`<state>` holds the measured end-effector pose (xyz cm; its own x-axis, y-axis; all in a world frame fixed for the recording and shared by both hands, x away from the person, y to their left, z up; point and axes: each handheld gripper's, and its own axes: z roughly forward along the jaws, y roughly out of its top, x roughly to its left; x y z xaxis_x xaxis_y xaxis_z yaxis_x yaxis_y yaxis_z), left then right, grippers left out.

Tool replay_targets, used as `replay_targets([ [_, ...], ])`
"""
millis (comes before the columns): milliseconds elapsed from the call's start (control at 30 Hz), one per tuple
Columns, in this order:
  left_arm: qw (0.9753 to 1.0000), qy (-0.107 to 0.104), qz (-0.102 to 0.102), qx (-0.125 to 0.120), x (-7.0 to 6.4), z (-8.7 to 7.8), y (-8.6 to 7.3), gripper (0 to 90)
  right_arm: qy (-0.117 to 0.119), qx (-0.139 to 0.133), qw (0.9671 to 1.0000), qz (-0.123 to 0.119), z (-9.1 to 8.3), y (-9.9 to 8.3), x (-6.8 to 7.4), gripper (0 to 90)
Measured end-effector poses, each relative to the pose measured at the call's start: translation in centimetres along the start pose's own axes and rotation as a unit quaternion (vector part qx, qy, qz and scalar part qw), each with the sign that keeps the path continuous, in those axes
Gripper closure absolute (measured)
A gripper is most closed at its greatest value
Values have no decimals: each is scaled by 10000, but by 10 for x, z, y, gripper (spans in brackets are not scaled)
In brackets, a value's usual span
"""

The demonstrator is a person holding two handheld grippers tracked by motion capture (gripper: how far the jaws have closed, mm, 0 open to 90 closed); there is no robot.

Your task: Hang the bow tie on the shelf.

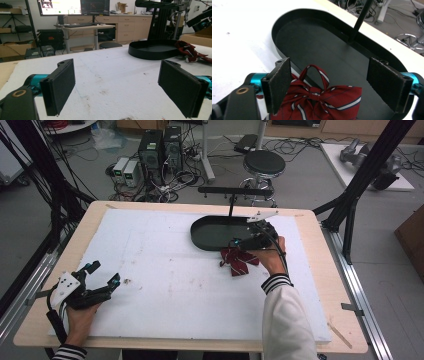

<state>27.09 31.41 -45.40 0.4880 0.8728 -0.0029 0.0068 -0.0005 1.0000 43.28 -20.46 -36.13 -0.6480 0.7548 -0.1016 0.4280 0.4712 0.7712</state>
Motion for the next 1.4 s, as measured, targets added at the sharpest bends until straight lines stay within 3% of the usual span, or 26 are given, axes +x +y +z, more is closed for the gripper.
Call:
replay_targets([
  [333, 10000, 2, 4, -4, 0, 0, 0, 147, -113, 411, 9990, -128, 15, 0, 2, 197],
  [367, 10000, 2, 5, -5, 0, 0, 0, 147, -151, 453, 9986, -236, 15, 6, 4, 197],
  [533, 10000, 4, 11, -13, 0, 0, 0, 147, -171, 384, 9989, -212, 17, 15, 3, 198],
  [700, 10000, 4, 8, -22, 0, 0, 0, 147, -150, 614, 9977, -231, 24, 12, 3, 200],
  [733, 10000, 3, 7, -23, 0, 0, 0, 147, -118, 679, 9973, -247, 27, 11, 4, 246],
  [900, 10000, 3, 8, -22, 0, 0, 0, 146, -133, 737, 9967, -302, 32, 11, 5, 286],
  [1267, 10000, -10, 7, -29, 0, 0, 0, 147, -362, 1176, 9903, -643, 44, 9, 13, 434],
  [1400, 10000, -14, 7, -35, 0, -1, 0, 147, -313, 1246, 9894, -672, 47, 8, 15, 468],
])
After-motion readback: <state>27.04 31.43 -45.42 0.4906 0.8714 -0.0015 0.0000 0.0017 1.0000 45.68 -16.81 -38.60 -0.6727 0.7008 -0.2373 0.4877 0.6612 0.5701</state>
